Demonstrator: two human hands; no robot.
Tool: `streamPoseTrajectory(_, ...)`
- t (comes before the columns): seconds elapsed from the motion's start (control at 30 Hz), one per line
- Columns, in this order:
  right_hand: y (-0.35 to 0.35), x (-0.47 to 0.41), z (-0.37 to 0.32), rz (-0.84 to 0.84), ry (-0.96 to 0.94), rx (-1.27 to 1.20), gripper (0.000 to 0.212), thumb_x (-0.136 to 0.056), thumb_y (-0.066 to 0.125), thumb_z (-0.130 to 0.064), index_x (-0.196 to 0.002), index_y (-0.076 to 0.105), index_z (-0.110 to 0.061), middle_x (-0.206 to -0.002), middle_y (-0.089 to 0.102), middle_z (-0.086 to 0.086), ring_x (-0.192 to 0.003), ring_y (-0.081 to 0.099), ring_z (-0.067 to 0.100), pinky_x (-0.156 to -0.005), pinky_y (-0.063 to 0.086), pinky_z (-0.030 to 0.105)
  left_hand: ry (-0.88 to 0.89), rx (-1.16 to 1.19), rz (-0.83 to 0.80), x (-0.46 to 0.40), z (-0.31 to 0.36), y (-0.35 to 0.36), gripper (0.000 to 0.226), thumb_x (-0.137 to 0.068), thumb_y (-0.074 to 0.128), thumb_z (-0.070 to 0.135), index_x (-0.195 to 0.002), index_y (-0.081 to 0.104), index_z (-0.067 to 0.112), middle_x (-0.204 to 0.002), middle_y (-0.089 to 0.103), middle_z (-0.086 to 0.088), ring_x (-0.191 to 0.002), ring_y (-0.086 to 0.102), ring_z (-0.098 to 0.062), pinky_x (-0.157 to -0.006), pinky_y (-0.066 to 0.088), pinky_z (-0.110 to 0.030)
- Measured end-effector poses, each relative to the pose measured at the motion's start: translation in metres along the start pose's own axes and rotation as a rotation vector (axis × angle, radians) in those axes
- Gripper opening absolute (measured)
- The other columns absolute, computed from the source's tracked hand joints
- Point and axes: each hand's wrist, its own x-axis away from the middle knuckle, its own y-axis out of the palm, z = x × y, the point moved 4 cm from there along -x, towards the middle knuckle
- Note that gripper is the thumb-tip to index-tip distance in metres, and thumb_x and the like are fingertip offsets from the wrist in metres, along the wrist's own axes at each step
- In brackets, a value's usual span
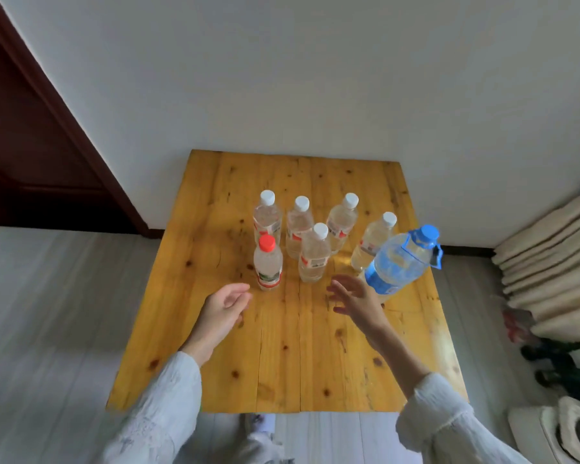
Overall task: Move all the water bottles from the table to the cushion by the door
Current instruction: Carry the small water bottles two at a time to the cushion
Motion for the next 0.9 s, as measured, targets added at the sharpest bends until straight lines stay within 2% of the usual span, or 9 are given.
streamPoseTrajectory(0.07, 0.001, -0.028, -0.012, 0.066, -0.049, 0.077, 0.031, -0.089, 0.055, -0.024, -0.117, 0.052, -0.012, -0.108, 0.063, 0.009, -0.095, 0.062, 0.020, -0.074, 0.053, 0.032, 0.030, -0.093, -0.001, -0.030, 0.010, -0.001, 0.029, -0.090, 0.053, 0.021, -0.119, 0.053, 0.019, -0.113, 0.059, 0.001, -0.105, 0.055, -0.013, -0.085, 0.044, -0.024)
streamPoseTrajectory(0.2, 0.003, -0.069, -0.025, 0.225, -0.204, 0.394, 0.051, -0.085, 0.061, -0.025, -0.130, 0.041, -0.012, -0.115, 0.059, 0.011, -0.101, 0.058, 0.024, -0.081, 0.050, 0.038, 0.093, -0.206, -0.019, -0.073, 0.021, 0.012, 0.048, -0.086, 0.059, 0.023, -0.131, 0.040, 0.021, -0.122, 0.043, 0.013, -0.114, 0.041, -0.006, -0.093, 0.033, -0.023)
streamPoseTrajectory(0.27, 0.007, -0.085, -0.029, 0.239, -0.266, 0.459, 0.059, -0.083, 0.063, -0.024, -0.134, 0.037, -0.013, -0.119, 0.057, 0.013, -0.106, 0.056, 0.026, -0.083, 0.046, 0.035, 0.088, -0.212, -0.068, -0.087, 0.021, 0.022, 0.058, -0.085, 0.061, 0.024, -0.136, 0.034, 0.022, -0.123, 0.039, 0.014, -0.115, 0.038, -0.003, -0.094, 0.030, -0.016)
streamPoseTrajectory(0.33, 0.011, -0.099, -0.030, 0.204, -0.283, 0.487, 0.059, -0.082, 0.064, -0.026, -0.133, 0.037, -0.014, -0.123, 0.055, 0.013, -0.110, 0.054, 0.026, -0.087, 0.045, 0.035, 0.063, -0.192, -0.135, -0.093, 0.021, 0.032, 0.061, -0.084, 0.062, 0.025, -0.137, 0.032, 0.022, -0.121, 0.042, 0.015, -0.107, 0.041, 0.003, -0.082, 0.029, 0.002)
streamPoseTrajectory(0.4, 0.015, -0.108, -0.031, 0.169, -0.282, 0.522, 0.055, -0.082, 0.063, -0.028, -0.130, 0.041, -0.015, -0.129, 0.052, 0.012, -0.116, 0.051, 0.027, -0.092, 0.044, 0.037, 0.062, -0.171, -0.135, -0.097, 0.020, 0.037, 0.058, -0.083, 0.063, 0.026, -0.134, 0.034, 0.023, -0.117, 0.046, 0.014, -0.099, 0.044, 0.006, -0.070, 0.032, 0.008)
streamPoseTrajectory(0.5, 0.017, -0.117, -0.030, 0.157, -0.276, 0.544, 0.051, -0.082, 0.062, -0.029, -0.127, 0.044, -0.014, -0.131, 0.050, 0.012, -0.119, 0.047, 0.029, -0.095, 0.044, 0.042, 0.122, -0.190, -0.055, -0.104, 0.024, 0.035, 0.045, -0.081, 0.065, 0.028, -0.121, 0.045, 0.027, -0.114, 0.052, 0.010, -0.101, 0.048, -0.003, -0.073, 0.037, -0.002)
streamPoseTrajectory(0.57, 0.017, -0.119, -0.030, 0.161, -0.277, 0.541, 0.049, -0.082, 0.062, -0.029, -0.125, 0.047, -0.012, -0.128, 0.051, 0.012, -0.118, 0.047, 0.029, -0.093, 0.043, 0.039, 0.165, -0.213, -0.025, -0.108, 0.027, 0.032, 0.037, -0.079, 0.067, 0.029, -0.112, 0.050, 0.029, -0.106, 0.057, 0.010, -0.099, 0.052, -0.006, -0.072, 0.038, -0.005)
streamPoseTrajectory(0.67, 0.019, -0.118, -0.027, 0.169, -0.295, 0.543, 0.047, -0.080, 0.065, -0.028, -0.121, 0.051, -0.009, -0.124, 0.055, 0.012, -0.114, 0.049, 0.028, -0.087, 0.036, 0.028, 0.188, -0.265, -0.037, -0.107, 0.026, 0.031, 0.040, -0.077, 0.069, 0.035, -0.112, 0.051, 0.031, -0.105, 0.059, 0.012, -0.098, 0.053, -0.005, -0.074, 0.037, -0.005)
streamPoseTrajectory(0.9, 0.027, -0.091, -0.017, 0.169, -0.338, 0.512, 0.044, -0.080, 0.066, -0.025, -0.119, 0.053, -0.011, -0.123, 0.058, 0.007, -0.110, 0.053, 0.024, -0.083, 0.036, 0.023, 0.304, -0.373, -0.050, -0.103, 0.017, 0.020, 0.038, -0.070, 0.074, 0.036, -0.103, 0.058, 0.027, -0.101, 0.064, 0.012, -0.095, 0.056, -0.007, -0.075, 0.041, -0.011)
